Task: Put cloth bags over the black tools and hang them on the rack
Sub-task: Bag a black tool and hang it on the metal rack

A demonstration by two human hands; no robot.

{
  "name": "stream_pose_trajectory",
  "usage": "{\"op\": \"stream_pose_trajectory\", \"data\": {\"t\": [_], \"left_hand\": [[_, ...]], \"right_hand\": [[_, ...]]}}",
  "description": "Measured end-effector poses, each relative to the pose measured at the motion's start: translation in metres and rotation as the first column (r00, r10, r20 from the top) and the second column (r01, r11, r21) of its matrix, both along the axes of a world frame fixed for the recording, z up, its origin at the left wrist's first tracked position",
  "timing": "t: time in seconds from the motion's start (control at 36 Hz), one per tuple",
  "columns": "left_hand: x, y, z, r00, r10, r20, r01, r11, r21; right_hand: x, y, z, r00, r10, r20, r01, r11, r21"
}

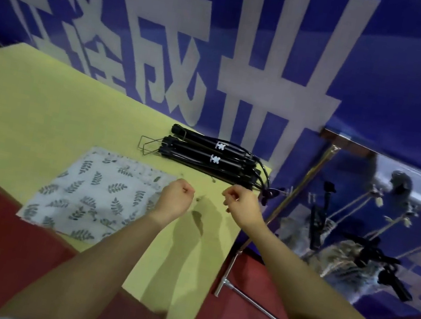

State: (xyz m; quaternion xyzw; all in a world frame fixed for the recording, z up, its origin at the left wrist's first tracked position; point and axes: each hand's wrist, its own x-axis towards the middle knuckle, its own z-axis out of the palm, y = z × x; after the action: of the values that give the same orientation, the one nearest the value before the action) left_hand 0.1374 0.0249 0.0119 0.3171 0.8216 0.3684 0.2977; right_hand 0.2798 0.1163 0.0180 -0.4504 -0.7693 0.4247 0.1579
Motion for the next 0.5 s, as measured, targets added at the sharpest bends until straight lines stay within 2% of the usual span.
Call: {"op": "stream_pose_trajectory", "data": {"t": [0.14,0.28,0.5], "left_hand": [[-0.065,-0.025,-0.028,0.992,-0.063,-0.11,0.048,0.989,-0.137],[-0.093,-0.039,-0.047,0.973,-0.211,-0.097,0.179,0.947,-0.268],[-0.101,-0.041,-0.056,0.88,-0.425,-0.213,0.309,0.851,-0.425]], "right_hand": [[-0.056,-0.019,-0.025,0.992,0.074,0.099,-0.069,0.996,-0.052],[-0.084,-0.035,-0.05,0.919,0.158,0.36,-0.165,0.986,-0.01],[-0.113,-0.048,-0.082,0.837,0.334,0.434,-0.371,0.929,0.001]]}}
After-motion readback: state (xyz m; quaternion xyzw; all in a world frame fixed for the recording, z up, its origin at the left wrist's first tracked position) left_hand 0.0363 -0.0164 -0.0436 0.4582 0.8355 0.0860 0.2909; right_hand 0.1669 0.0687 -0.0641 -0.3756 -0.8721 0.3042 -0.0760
